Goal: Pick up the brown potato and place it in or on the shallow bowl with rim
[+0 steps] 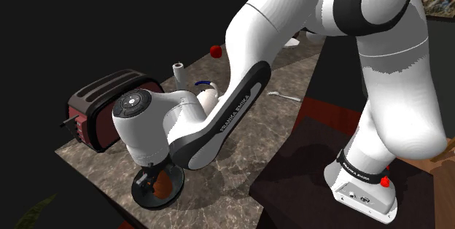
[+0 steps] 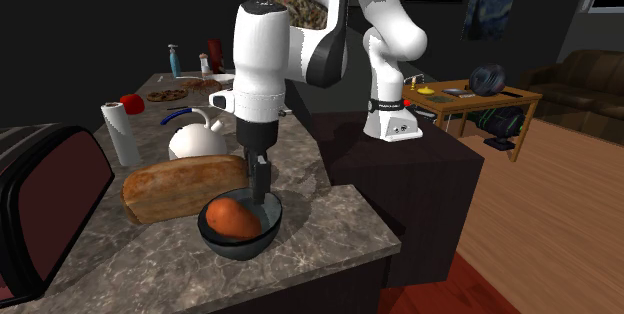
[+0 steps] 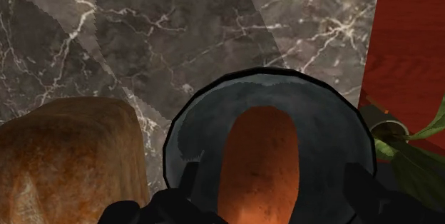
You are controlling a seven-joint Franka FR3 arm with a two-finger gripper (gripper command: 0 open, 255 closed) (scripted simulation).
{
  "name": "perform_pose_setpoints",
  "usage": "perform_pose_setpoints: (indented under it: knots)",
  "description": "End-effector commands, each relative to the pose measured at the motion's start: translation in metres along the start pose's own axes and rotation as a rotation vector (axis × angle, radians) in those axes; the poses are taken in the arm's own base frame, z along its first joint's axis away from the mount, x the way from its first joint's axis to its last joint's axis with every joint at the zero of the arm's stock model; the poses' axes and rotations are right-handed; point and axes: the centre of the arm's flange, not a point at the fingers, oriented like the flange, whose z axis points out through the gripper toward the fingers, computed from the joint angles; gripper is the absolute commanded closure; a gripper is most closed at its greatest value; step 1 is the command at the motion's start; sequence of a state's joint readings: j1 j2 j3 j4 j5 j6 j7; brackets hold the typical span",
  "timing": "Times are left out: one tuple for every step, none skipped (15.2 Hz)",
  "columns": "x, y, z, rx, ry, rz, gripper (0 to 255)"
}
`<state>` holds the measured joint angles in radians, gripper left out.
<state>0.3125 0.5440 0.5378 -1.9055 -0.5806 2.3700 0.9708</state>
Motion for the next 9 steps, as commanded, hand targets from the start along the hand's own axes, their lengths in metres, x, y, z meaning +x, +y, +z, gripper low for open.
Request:
perform_pose_setpoints:
  knots:
    - [0.000, 0.000, 0.000, 0.000, 0.000, 0.000, 0]
    - [0.000, 0.000, -0.013, 0.000, 0.000, 0.000, 0]
    - [0.000, 0.000, -0.026, 0.000, 0.000, 0.000, 0]
    - [0.000, 0.000, -0.040, 0.000, 0.000, 0.000, 0]
    - [0.000, 0.000, -0.050, 0.000, 0.000, 0.000, 0]
    - [0.000, 0.000, -0.050, 0.000, 0.000, 0.000, 0]
    - [0.000, 0.000, -0.050, 0.000, 0.000, 0.000, 0]
    - [0.000, 0.000, -0.050, 0.000, 0.000, 0.000, 0]
    - [0.000, 0.000, -0.050, 0.000, 0.000, 0.000, 0]
